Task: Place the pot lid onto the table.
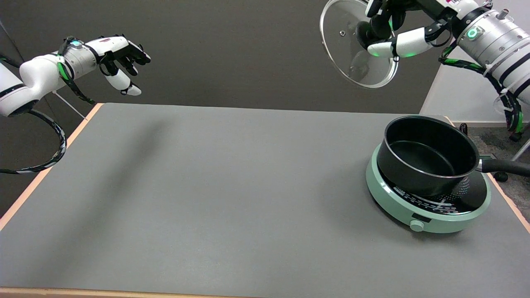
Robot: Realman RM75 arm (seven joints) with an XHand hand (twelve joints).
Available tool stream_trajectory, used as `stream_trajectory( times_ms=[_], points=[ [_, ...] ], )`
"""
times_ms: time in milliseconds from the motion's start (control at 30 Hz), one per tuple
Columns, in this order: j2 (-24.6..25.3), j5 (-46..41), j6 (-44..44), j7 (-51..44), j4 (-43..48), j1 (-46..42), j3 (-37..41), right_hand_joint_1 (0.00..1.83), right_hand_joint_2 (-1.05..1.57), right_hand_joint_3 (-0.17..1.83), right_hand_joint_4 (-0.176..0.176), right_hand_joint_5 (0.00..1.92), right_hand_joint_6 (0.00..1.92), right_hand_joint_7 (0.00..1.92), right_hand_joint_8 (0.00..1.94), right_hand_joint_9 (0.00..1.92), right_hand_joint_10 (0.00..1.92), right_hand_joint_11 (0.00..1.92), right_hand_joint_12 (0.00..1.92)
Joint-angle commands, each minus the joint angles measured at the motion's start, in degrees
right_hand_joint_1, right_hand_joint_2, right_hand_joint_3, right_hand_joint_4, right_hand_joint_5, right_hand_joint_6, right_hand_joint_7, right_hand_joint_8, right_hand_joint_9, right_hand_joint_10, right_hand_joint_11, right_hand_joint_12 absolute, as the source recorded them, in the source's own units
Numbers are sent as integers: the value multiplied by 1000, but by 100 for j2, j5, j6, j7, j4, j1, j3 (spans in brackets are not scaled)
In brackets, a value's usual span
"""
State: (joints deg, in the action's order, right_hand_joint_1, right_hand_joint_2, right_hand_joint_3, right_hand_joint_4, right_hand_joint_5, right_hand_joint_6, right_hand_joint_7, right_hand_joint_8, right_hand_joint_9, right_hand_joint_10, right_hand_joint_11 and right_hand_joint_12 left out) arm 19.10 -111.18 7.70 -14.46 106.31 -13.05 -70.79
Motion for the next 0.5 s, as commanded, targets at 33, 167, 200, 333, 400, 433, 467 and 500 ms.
stream_trajectory(
  times_ms=[33, 167, 200, 333, 400, 433, 467, 500],
  points=[
    [11, 48, 298, -43, -91, 117, -253, 1366, 784, 751, 176, 666, 1313, 912, 1353, 793, 1673, 588, 1679],
    [11, 65, 234, -51, -132, 102, -309, 1367, 785, 744, 176, 676, 1298, 916, 1342, 796, 1664, 590, 1684],
    [11, 65, 228, -51, -159, 109, -330, 1367, 786, 741, 176, 677, 1292, 917, 1339, 795, 1663, 590, 1686],
    [3, 65, 80, -59, -300, 229, -455, 1368, 778, 748, 176, 692, 1288, 924, 1332, 799, 1661, 618, 1683],
    [-11, 65, -13, -59, -398, 512, -728, 1368, 780, 747, 176, 691, 1288, 923, 1333, 799, 1663, 611, 1683],
    [-19, 65, -54, -59, -464, 819, -1043, 1368, 781, 745, 176, 690, 1288, 922, 1334, 798, 1663, 604, 1683],
    [-8, 65, -88, -59, -495, 1068, -1306, 1368, 782, 745, 176, 689, 1290, 921, 1335, 798, 1665, 600, 1683],
    [43, 65, -168, -59, -567, 1583, -1689, 1367, 782, 745, 176, 688, 1291, 920, 1337, 798, 1667, 598, 1684]
  ],
)
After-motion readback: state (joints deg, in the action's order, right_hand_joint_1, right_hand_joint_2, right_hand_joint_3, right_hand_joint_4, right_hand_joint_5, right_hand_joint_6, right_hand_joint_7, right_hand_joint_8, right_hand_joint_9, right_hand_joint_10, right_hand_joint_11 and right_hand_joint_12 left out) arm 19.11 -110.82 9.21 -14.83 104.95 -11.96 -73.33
